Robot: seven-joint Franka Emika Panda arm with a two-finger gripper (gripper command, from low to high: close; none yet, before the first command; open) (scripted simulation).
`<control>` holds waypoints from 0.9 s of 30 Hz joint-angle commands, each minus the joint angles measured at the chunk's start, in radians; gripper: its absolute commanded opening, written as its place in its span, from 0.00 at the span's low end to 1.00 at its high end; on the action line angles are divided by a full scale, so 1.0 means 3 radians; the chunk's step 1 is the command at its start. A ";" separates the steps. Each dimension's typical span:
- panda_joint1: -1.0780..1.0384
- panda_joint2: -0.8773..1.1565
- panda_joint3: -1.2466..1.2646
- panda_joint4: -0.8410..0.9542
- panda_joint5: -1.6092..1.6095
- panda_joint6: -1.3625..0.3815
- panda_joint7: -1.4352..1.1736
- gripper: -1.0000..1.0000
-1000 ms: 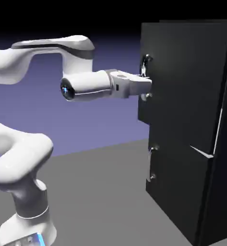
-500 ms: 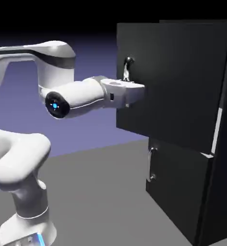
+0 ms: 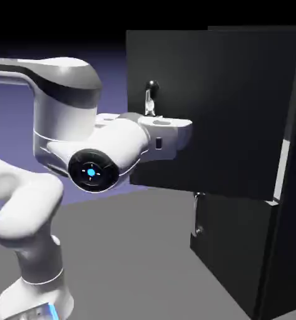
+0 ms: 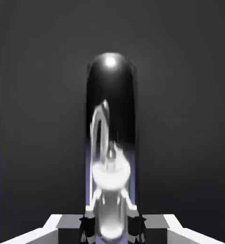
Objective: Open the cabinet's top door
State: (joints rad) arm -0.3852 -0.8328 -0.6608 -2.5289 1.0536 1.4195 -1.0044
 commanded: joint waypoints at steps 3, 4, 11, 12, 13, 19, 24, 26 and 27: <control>0.0270 0.0300 -0.0363 0.0346 -0.0188 -0.0402 -0.0097 0.00; 0.0369 0.0399 -0.0483 0.0464 -0.0239 -0.0534 -0.0130 0.00; 0.1124 0.1011 -0.1329 0.1234 -0.0454 -0.1355 -0.0362 0.00; 0.1238 0.1081 -0.1450 0.1328 -0.0470 -0.1451 -0.0392 0.00; 0.1352 0.1145 -0.1571 0.1417 -0.0484 -0.1539 -0.0420 0.00; 0.2069 0.1345 -0.2274 0.1842 -0.0566 -0.1903 -0.0508 0.00; 0.2673 0.1260 -0.2770 0.2118 -0.0673 -0.2026 -0.0453 0.00; 0.2915 0.1180 -0.2944 0.2235 -0.0728 -0.2058 -0.0404 0.00; 0.3036 0.1132 -0.3026 0.2296 -0.0757 -0.2073 -0.0375 0.00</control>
State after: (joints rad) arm 0.5253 -0.4933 -1.5677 -1.8395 0.8260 0.7966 -1.1171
